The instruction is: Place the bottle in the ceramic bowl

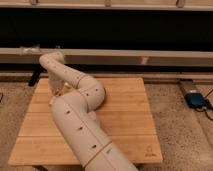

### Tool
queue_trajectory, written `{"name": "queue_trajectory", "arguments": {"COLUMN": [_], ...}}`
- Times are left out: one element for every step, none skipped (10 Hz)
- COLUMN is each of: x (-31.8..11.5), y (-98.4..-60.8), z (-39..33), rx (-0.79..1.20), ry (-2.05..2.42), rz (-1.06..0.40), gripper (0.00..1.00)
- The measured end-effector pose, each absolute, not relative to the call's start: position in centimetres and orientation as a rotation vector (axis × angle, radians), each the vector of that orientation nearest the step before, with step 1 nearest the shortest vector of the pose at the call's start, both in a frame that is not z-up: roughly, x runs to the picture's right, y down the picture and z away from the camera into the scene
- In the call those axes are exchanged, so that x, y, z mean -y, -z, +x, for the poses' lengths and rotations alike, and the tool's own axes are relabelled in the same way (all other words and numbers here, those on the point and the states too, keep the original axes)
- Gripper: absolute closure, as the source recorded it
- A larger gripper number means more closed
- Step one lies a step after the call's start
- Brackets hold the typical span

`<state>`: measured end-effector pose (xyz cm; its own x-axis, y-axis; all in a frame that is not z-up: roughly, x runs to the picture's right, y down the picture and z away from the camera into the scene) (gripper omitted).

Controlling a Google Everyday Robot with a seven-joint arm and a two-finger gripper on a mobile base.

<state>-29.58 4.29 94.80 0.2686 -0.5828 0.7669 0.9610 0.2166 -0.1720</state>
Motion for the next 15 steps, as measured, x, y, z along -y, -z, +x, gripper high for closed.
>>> {"name": "queue_trajectory", "arguments": {"x": [-3.4,-2.8,-2.2,-1.6,-0.3,0.3,0.8,1.1,1.4,1.7,2.1,2.6,2.8,3.1,3.3], "y": [-93.9,-93.3,-92.5,-91.7,-89.8,-88.9,-88.0,-87.7,-87.8,-88.1,-89.2,-90.3,-91.3,-92.4,-93.4], "z": [-29.3,-29.0,-28.6,-28.0,-26.4,-25.3,-23.5,-21.6,-19.9,-18.8,-17.3,-16.2,-15.4,-14.7,-14.3], "rx": [0.647,0.656,0.664,0.669,0.672,0.670,0.660,0.643,0.622,0.605,0.580,0.557,0.538,0.515,0.496], "ry": [1.159,1.149,1.138,1.126,1.099,1.081,1.049,1.016,0.980,0.950,0.905,0.869,0.845,0.819,0.801], "rz": [-0.708,-0.693,-0.674,-0.657,-0.622,-0.603,-0.574,-0.558,-0.551,-0.554,-0.564,-0.580,-0.593,-0.605,-0.613], "gripper": [0.98,1.00,1.00,1.00,1.00,1.00,1.00,1.00,1.00,1.00,1.00,1.00,0.98,0.92,0.80]}}
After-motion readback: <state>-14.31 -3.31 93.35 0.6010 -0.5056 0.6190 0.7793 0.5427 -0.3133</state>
